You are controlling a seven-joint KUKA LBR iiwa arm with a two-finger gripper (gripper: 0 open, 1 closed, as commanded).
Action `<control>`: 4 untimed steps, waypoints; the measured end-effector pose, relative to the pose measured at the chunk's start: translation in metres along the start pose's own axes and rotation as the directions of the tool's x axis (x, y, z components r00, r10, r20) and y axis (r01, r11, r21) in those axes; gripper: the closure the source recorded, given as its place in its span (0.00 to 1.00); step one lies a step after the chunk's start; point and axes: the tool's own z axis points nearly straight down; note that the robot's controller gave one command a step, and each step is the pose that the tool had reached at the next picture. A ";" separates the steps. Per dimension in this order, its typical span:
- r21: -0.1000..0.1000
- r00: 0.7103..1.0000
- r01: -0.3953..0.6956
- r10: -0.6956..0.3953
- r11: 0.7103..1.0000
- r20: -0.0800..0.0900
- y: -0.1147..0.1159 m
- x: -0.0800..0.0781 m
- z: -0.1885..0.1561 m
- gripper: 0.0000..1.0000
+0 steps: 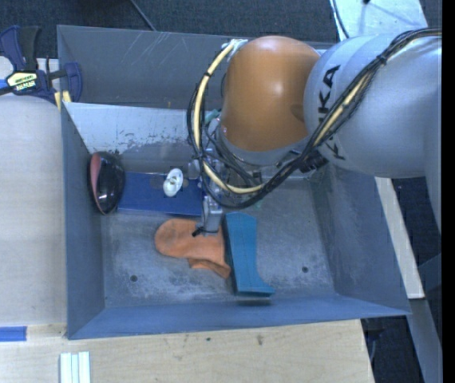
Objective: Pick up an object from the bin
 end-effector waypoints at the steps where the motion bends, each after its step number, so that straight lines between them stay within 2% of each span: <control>1: -0.001 1.000 -0.003 0.003 1.000 0.009 -0.001 -0.002 -0.005 0.00; 2: -0.003 0.996 -0.086 0.086 0.996 0.011 -0.003 0.016 0.066 0.00; 3: -0.001 0.994 -0.105 0.105 0.994 0.006 -0.004 0.021 0.106 0.00; 4: -0.003 0.976 -0.219 0.219 0.976 0.009 -0.011 0.007 0.085 0.00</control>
Offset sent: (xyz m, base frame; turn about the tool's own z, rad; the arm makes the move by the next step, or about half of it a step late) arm -0.0337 -0.0051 -0.1257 0.1518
